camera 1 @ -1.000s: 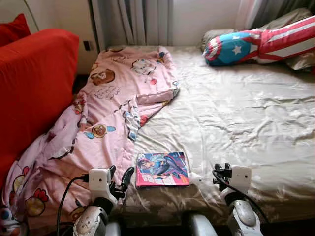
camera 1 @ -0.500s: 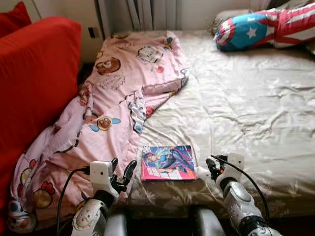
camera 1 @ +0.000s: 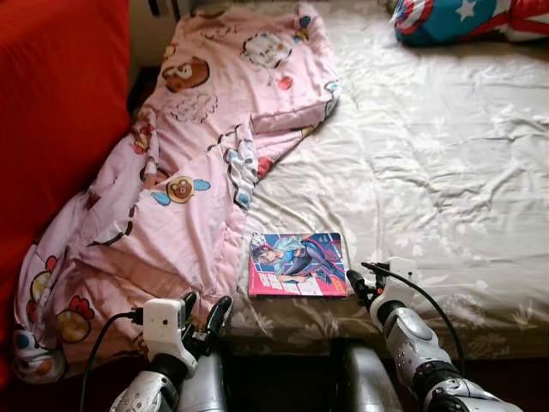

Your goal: Clean up the room

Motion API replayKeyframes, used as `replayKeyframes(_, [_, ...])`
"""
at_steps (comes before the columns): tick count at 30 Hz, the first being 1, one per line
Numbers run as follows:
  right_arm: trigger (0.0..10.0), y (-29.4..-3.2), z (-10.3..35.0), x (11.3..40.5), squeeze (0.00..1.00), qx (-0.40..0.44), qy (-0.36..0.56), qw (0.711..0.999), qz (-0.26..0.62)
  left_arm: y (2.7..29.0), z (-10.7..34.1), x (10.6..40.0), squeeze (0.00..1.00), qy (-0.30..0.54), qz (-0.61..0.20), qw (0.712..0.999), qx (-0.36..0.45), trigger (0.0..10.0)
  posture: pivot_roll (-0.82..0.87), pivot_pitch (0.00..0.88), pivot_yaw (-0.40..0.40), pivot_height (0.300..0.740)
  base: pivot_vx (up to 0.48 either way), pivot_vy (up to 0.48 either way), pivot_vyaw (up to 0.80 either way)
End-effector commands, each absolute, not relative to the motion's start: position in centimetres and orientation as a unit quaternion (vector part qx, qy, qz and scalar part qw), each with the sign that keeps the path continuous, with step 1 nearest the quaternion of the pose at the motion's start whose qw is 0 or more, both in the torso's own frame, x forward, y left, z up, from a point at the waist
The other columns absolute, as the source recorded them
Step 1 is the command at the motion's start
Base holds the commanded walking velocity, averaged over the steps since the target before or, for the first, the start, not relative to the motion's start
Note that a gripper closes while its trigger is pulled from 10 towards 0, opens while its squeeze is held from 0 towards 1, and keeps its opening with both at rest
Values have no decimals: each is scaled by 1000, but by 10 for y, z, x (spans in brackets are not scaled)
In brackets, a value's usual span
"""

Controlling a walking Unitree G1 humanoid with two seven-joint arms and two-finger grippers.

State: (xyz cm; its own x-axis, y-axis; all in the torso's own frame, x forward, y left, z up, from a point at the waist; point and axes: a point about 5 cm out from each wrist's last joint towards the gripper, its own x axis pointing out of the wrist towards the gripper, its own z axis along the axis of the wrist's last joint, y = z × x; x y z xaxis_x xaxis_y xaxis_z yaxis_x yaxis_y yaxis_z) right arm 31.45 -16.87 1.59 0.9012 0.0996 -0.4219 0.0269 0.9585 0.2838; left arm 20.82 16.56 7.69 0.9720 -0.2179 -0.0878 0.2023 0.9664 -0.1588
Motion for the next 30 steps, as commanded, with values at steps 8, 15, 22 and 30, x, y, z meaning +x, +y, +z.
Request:
replayKeyframes(8, [10000, -169, 14, 314, 0, 153, 234, 960, 23, 166, 75, 200, 0, 72, -101, 990, -74, 10000, 116, 277, 4, 595, 0, 0, 0])
replayKeyframes(15, [0, -161, 10, 311, 0, 156, 248, 955, 54, 165, 77, 201, 0, 72, -105, 989, -71, 10000, 113, 272, 5, 595, 0, 0, 0])
replayKeyframes(22, [10000, -161, 5, 306, 0, 154, 260, 952, 52, 166, 77, 200, 0, 75, -108, 989, -69, 10000, 112, 277, 12, 595, 0, 0, 0])
replayKeyframes(30, [0, -163, 6, 307, 0, 154, 256, 953, 51, 165, 76, 201, 0, 77, -106, 989, -67, 10000, 113, 269, 10, 595, 0, 0, 0])
